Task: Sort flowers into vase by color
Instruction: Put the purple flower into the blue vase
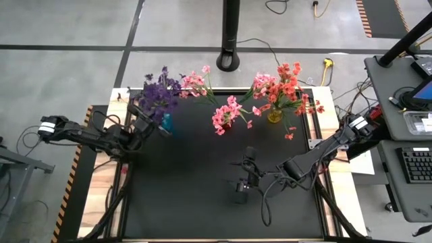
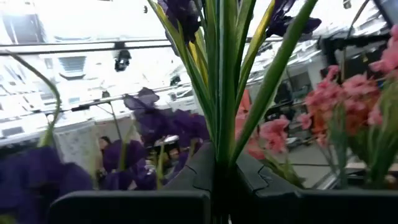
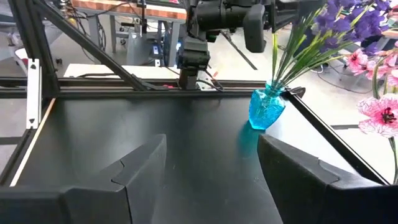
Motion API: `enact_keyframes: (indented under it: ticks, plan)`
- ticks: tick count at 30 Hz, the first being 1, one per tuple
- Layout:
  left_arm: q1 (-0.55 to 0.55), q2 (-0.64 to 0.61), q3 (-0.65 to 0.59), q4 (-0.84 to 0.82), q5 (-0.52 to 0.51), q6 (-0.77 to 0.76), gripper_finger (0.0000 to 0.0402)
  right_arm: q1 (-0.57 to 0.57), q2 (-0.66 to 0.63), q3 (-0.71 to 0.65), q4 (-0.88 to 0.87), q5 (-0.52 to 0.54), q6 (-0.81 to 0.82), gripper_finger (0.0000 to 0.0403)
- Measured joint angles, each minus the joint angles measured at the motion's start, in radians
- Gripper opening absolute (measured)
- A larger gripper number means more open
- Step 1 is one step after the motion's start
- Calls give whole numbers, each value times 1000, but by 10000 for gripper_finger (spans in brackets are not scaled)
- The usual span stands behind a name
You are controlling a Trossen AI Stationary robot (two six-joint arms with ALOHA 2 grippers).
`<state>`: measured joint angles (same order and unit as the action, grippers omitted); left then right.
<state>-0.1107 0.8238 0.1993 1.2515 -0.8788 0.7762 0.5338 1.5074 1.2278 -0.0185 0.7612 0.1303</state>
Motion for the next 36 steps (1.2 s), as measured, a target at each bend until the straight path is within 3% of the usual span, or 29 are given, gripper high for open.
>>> enact_keyframes:
  ticks: [4, 9, 14, 19, 36]
  plan:
    - [23, -2, 0, 3, -4, 15, 0, -1, 0, 0, 0, 0, 0, 249]
    - [27, 2, 0, 5, -85, 1, 0, -1, 0, 0, 0, 0, 1, 245]
    - [28, 11, 0, 4, -82, 1, 0, 0, 0, 0, -1, 0, 9, 247]
    - [42, 13, 0, 5, -15, 8, 0, 0, 0, 0, -2, 0, 17, 248]
    - [103, 36, -39, 4, -8, -83, 0, 0, 1, -2, -3, 0, 19, 244]
